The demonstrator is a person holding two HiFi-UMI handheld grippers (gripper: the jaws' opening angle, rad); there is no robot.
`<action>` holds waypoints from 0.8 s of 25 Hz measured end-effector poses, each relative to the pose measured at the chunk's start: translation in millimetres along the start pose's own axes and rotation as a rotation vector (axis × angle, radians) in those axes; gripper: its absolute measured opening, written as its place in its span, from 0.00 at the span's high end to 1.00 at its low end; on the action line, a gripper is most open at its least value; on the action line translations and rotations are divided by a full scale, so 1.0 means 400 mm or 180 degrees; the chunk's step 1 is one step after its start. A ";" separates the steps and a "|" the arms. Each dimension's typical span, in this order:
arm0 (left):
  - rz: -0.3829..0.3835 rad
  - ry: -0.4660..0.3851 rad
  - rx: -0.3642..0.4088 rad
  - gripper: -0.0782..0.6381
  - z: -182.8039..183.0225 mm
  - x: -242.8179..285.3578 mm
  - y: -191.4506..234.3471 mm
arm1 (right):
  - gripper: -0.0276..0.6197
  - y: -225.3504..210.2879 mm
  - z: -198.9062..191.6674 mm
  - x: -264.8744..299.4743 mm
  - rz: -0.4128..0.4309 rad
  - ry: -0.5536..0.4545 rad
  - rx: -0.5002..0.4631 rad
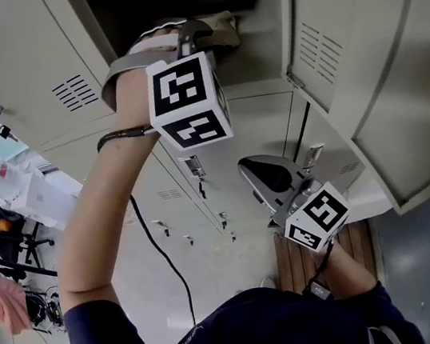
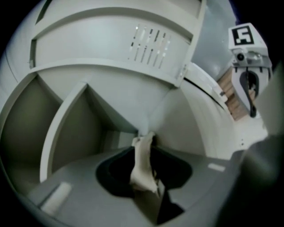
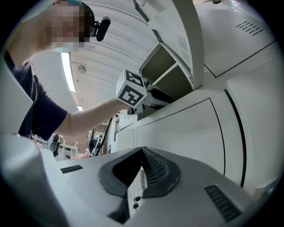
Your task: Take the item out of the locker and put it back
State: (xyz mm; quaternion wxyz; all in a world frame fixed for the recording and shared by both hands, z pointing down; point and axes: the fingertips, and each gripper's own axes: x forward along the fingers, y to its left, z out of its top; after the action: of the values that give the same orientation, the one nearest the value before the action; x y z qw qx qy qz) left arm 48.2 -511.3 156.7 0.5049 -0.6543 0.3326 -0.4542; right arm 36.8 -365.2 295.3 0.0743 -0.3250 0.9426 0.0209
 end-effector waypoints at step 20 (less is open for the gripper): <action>0.0052 0.0207 0.0148 0.80 -0.047 0.069 0.017 | 0.95 -0.037 -0.023 0.016 -0.0053 0.0019 0.0077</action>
State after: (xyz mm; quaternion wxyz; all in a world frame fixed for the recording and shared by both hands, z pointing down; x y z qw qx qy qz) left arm 41.2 -544.6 158.7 0.5126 -0.6246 0.3435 -0.4787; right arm 39.7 -381.6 303.5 0.0756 -0.3320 0.9402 0.0080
